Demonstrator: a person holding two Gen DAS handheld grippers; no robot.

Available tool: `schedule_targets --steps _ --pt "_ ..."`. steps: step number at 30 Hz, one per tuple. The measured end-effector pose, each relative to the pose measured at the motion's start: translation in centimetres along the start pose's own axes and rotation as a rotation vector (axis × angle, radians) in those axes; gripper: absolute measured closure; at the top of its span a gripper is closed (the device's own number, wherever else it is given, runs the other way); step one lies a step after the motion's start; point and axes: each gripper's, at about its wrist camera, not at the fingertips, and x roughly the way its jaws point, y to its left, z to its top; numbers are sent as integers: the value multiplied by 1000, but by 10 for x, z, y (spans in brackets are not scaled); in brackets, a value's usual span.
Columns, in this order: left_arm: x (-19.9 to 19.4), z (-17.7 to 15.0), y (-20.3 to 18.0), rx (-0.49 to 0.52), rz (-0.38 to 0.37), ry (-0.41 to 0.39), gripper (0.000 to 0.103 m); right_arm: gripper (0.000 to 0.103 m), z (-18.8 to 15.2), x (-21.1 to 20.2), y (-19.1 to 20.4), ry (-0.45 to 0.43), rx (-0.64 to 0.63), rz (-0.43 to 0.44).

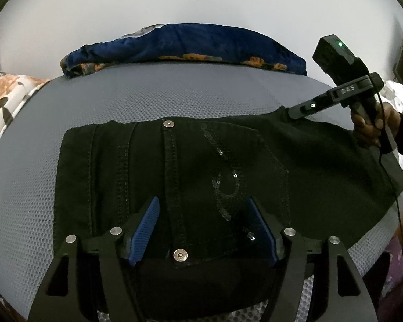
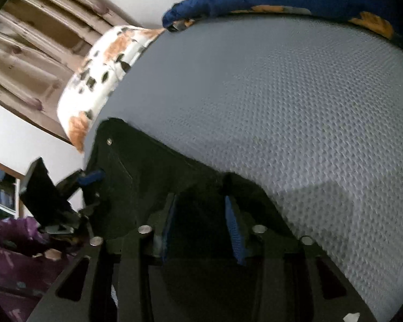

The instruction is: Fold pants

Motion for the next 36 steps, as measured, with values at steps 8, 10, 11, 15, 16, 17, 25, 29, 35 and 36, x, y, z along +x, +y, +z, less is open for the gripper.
schedule_targets --steps 8,10,11,15,16,17,25,29,35,36 --pt "2 -6 0 11 1 -12 33 97 6 -6 1 -108 6 -82" --pt "2 -7 -2 30 9 -20 32 99 6 -3 -3 -133 19 -130" --pt "2 -8 -3 39 13 -21 31 99 7 -2 -7 -142 33 -137" --pt "2 -9 -5 52 12 -25 28 99 7 7 -3 -173 4 -203" --pt "1 -8 -3 45 3 -30 28 99 7 7 -2 -177 -3 -214" --pt "0 -9 -2 39 -3 -35 28 99 8 7 -2 -180 -3 -214" --pt "-4 -3 5 -21 -54 -16 28 87 -4 -33 -53 -319 282 -46" --pt "-13 10 11 -88 -96 -23 28 87 -16 -59 -27 -365 243 -39" --pt "-12 33 22 -90 -57 -81 26 88 -26 -11 31 -184 35 -121" --pt "-10 35 27 -89 -41 -95 26 88 -25 -1 27 -166 51 -131"
